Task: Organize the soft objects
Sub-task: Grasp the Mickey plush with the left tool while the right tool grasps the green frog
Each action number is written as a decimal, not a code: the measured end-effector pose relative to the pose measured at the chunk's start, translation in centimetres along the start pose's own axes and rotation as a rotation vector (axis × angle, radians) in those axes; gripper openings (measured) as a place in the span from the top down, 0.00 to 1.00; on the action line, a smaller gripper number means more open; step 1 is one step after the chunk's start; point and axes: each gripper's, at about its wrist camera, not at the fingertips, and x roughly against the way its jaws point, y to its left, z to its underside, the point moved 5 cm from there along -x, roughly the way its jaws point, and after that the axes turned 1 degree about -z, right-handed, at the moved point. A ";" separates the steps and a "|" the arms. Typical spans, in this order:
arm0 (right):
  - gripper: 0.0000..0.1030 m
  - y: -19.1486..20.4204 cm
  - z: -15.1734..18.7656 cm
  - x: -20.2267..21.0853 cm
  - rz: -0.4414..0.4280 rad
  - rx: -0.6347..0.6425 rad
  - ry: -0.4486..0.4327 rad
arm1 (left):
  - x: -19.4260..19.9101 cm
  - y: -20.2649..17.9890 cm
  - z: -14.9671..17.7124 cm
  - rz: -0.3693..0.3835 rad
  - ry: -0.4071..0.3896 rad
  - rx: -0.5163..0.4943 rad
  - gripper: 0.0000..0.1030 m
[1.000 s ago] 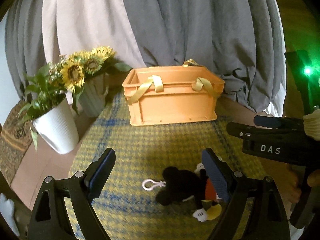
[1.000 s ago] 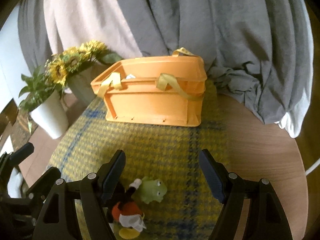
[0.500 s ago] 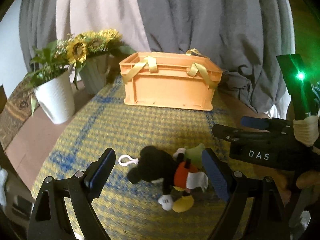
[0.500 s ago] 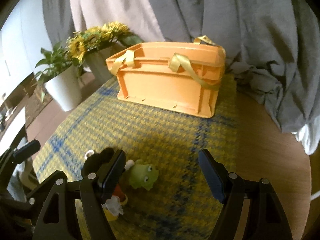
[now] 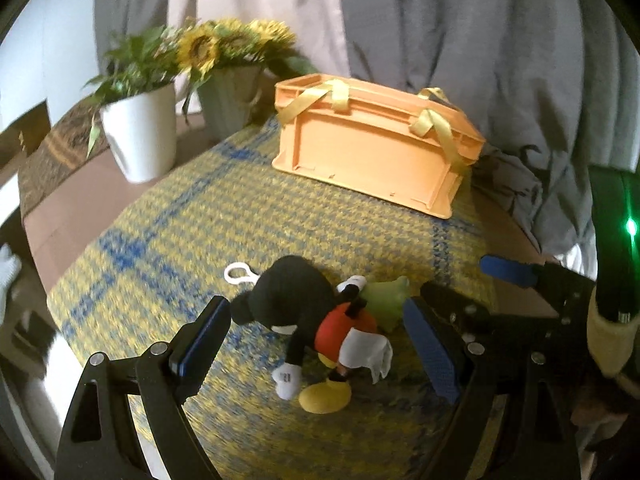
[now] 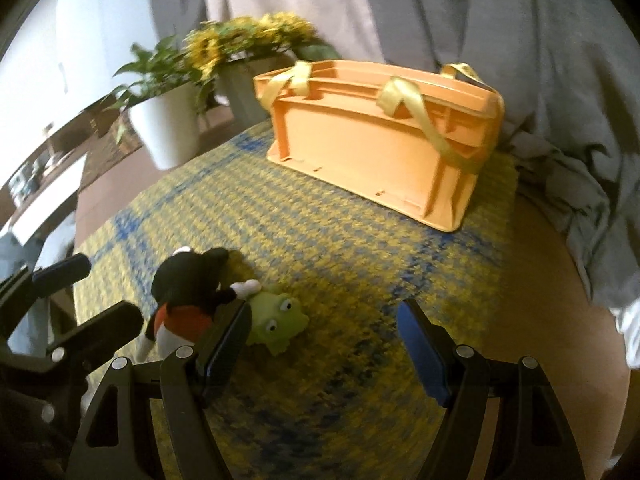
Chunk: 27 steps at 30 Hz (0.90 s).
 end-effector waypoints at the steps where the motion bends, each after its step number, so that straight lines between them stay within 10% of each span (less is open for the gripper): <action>1: 0.27 0.1 0.1 -0.2 -0.014 0.013 0.000 | -0.1 0.0 0.0 -0.009 -0.001 0.015 0.14; 27: 0.35 1.9 1.8 -6.1 -0.234 0.196 0.024 | -6.0 -0.3 2.0 -0.019 0.190 0.088 0.27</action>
